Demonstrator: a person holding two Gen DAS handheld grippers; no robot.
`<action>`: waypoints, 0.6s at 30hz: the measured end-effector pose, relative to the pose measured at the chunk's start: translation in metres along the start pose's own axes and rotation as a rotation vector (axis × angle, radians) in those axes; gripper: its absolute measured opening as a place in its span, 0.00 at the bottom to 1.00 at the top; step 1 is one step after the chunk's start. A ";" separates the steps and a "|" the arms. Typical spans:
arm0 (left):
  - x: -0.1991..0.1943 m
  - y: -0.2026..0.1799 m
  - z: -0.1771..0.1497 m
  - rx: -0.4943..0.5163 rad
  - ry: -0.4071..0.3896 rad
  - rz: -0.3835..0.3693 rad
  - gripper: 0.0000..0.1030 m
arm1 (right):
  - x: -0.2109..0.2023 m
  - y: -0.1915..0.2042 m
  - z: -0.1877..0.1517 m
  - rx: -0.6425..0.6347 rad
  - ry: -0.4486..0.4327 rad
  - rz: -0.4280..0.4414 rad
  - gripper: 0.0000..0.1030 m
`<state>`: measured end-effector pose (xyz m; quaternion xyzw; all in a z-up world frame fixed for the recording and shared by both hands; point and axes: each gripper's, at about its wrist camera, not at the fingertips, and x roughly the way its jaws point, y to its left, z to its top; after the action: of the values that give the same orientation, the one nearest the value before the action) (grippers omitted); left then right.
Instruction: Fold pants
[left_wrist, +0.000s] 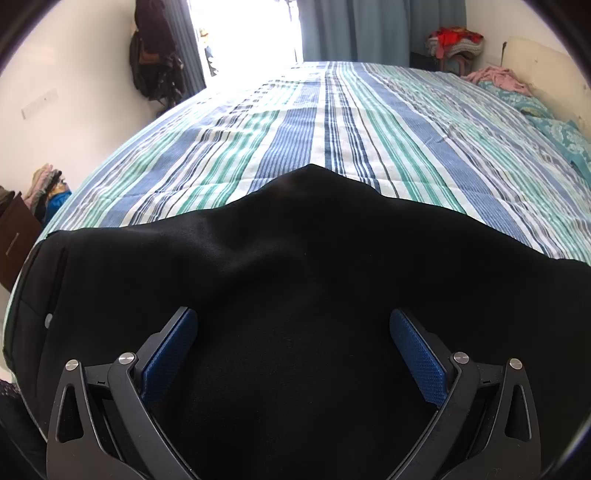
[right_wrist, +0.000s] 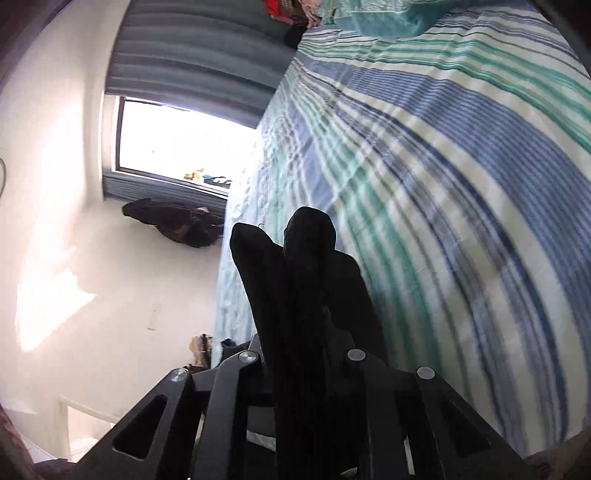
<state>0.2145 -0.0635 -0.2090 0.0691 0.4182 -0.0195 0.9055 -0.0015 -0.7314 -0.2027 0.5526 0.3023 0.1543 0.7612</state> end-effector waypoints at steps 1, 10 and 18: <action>0.000 0.000 0.000 -0.001 0.001 -0.002 1.00 | 0.006 0.011 -0.009 0.002 -0.004 0.048 0.16; -0.042 0.031 0.001 -0.085 0.093 -0.145 0.99 | 0.140 0.094 -0.110 0.037 0.081 0.323 0.16; -0.061 0.073 -0.040 -0.143 0.076 -0.192 0.99 | 0.298 0.146 -0.208 -0.016 0.218 0.193 0.22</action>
<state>0.1513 0.0130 -0.1803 -0.0352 0.4573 -0.0738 0.8856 0.1115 -0.3564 -0.1961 0.5529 0.3276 0.2882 0.7099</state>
